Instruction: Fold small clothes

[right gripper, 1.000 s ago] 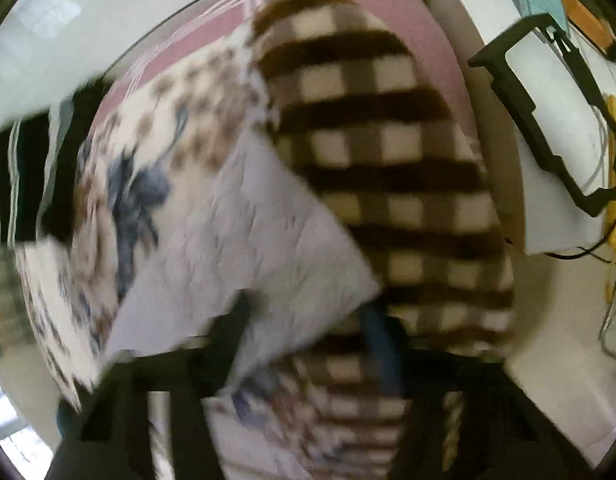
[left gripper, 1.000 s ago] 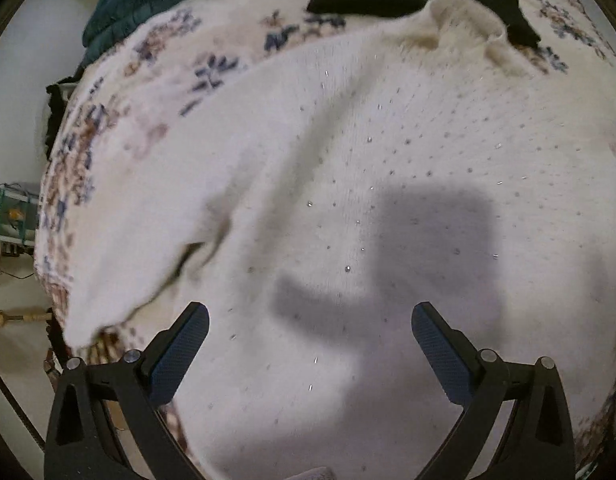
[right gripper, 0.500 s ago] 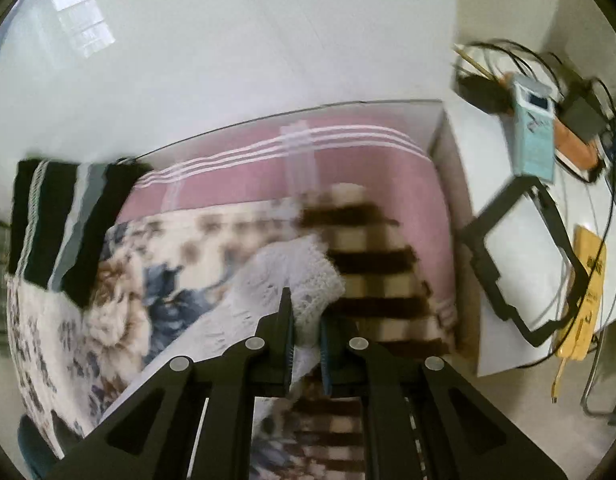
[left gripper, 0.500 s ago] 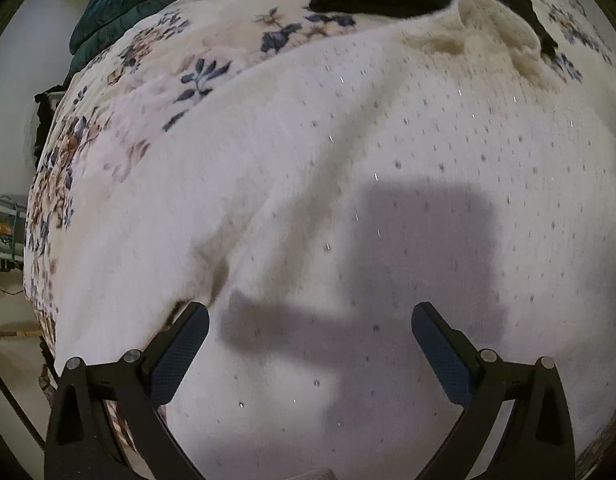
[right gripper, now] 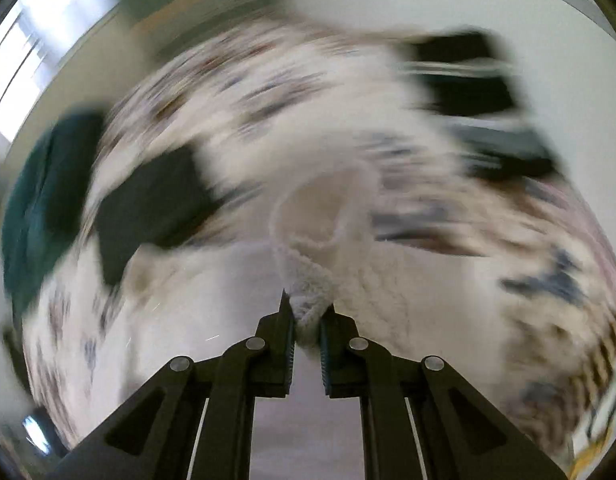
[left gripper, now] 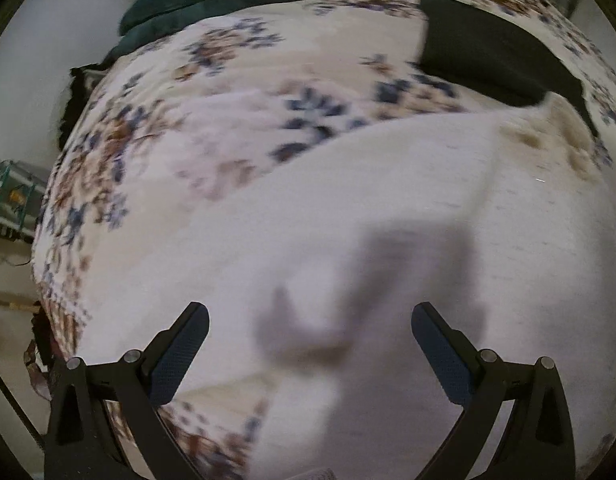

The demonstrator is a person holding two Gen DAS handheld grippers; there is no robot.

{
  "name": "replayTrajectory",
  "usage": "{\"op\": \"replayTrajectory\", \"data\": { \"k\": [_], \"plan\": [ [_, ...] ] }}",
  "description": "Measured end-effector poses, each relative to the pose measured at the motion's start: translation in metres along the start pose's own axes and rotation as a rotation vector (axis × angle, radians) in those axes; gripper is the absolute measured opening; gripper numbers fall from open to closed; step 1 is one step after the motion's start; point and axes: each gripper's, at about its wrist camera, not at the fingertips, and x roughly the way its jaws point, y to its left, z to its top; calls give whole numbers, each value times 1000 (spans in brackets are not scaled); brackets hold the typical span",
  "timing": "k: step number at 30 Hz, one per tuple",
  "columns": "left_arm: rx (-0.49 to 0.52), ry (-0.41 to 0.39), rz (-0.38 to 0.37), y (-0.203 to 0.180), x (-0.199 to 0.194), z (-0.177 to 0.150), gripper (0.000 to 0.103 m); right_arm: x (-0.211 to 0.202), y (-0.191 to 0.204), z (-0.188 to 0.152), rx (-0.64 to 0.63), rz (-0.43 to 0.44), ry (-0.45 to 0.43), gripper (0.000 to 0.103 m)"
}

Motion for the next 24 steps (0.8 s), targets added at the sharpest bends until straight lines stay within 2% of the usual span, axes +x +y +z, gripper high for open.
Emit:
{"op": "replayTrajectory", "data": {
  "k": [3,6,9,11,14,16,18,19,20,21,24],
  "plan": [
    [-32,8,43,33,13,-3,103,67,121,-30,-262,24,95,10],
    [-83,27,56,64,24,-6,103,104,220,-78,-498,37,152,10],
    [-117,30,62,85,33,-8,103,115,283,-120,-650,47,170,10],
    [-138,41,63,100,40,-9,103,122,302,-138,-712,26,181,10],
    [-170,53,52,119,46,-12,103,129,312,-146,-716,2,234,12],
    [-197,56,35,132,43,-15,103,128,303,-140,-644,47,293,17],
    [-248,57,8,156,36,-22,103,118,280,-128,-509,153,353,41],
    [-275,58,-6,167,31,-26,103,111,267,-123,-439,184,371,48],
    [-314,63,-21,184,26,-32,103,103,252,-120,-379,198,380,60],
    [-358,67,-40,201,20,-40,103,99,241,-113,-337,200,385,63],
    [-472,95,-71,245,13,-63,103,81,200,-106,-229,150,398,63]
  ]
}}
